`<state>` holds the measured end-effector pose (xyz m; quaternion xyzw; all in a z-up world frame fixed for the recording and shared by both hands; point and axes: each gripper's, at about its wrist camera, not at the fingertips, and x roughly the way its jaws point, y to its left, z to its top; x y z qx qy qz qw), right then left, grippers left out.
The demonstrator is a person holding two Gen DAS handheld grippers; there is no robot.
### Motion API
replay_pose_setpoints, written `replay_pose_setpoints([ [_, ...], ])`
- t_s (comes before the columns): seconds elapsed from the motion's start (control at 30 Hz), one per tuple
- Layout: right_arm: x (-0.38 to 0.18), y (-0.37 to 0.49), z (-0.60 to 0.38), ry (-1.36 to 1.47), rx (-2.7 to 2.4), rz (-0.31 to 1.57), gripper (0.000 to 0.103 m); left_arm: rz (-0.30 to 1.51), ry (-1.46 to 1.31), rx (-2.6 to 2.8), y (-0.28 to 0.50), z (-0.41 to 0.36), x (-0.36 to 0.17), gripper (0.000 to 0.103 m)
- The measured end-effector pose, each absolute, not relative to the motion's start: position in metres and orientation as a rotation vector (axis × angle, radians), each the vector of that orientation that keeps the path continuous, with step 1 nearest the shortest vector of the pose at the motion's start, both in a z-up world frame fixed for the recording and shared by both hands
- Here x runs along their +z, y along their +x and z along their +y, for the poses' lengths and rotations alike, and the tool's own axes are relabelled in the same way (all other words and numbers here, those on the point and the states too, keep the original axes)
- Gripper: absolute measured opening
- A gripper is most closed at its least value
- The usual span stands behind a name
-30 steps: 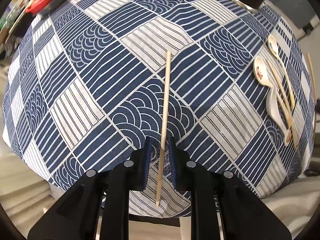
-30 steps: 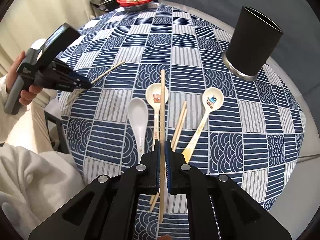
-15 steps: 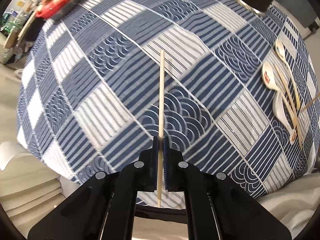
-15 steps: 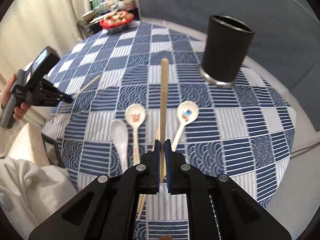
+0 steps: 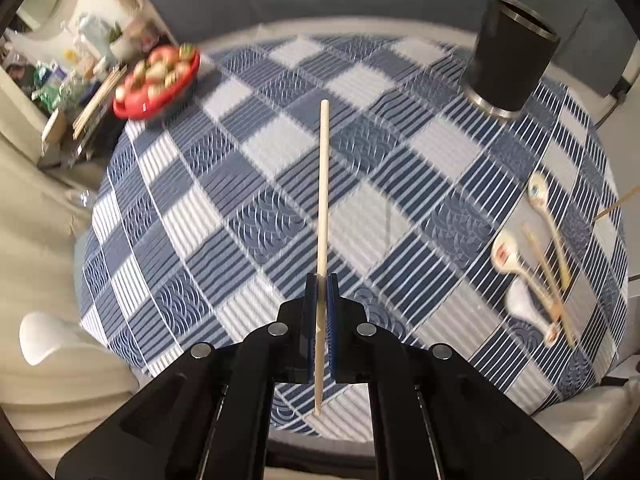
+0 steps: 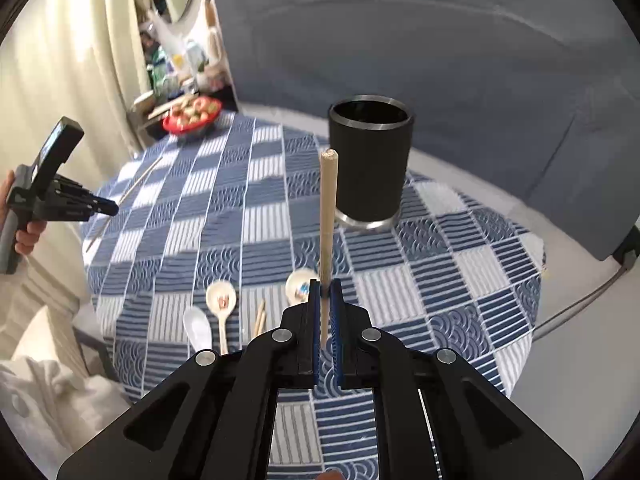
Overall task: Organize utensils
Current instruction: 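Lift both held chopsticks upright and carry them toward the black cup, then lower the chopsticks into the black cup and open both tools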
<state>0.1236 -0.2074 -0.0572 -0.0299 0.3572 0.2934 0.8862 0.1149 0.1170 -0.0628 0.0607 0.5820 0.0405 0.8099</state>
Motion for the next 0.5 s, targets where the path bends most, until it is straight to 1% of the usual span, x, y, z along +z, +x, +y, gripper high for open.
replay_pose_setpoints([
  [0.27, -0.024, 0.140, -0.225, -0.058, 0.580, 0.664, 0.005, 1.109, 0.136, 0.040, 0.151, 0.093, -0.016, 0.005],
  [0.5, 0.016, 0.162, -0.240, -0.057, 0.559, 0.580, 0.005, 1.004, 0.126, -0.030, 0.189, 0.071, 0.027, 0.005],
])
